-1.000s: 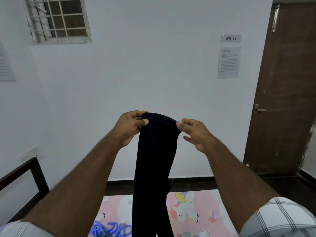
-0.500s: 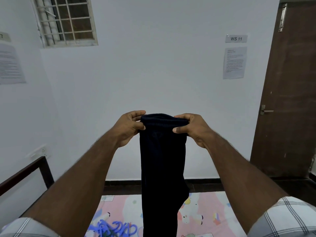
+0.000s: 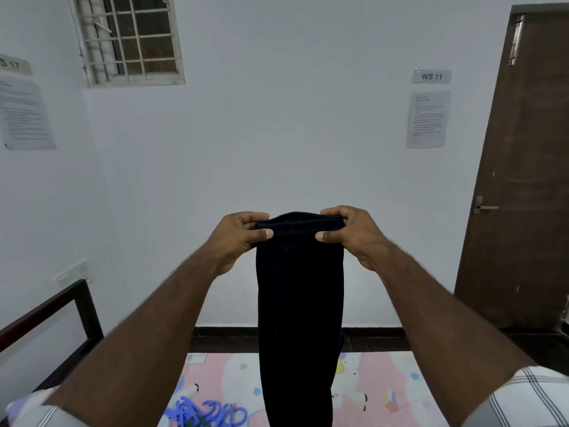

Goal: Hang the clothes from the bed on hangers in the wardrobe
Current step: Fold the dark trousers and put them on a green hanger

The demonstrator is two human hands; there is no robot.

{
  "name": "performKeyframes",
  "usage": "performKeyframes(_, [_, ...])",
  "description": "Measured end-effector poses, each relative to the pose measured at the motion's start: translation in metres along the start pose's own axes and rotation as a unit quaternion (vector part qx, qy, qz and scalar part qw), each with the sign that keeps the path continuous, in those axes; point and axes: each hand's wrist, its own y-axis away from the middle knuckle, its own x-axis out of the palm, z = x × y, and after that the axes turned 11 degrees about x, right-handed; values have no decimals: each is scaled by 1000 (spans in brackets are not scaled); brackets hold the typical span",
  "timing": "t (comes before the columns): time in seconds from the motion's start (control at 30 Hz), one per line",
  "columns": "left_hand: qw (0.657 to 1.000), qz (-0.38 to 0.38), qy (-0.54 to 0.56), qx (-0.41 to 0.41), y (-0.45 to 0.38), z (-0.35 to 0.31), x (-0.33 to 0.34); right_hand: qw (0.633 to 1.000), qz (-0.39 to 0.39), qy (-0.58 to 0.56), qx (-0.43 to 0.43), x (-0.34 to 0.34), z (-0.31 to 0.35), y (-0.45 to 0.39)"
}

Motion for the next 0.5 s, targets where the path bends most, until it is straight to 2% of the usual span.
performKeyframes(0.2, [999, 10, -40, 21, -4, 6, 0, 995, 36, 84, 29, -4, 9, 1])
performKeyframes(0.4, [994, -57, -77, 61, -17, -2, 8, 986, -49, 153, -31, 1, 35, -2])
performKeyframes(0.5, [984, -97, -102, 111, -39, -26, 5, 971, -111, 183, -104, 1, 69, -5])
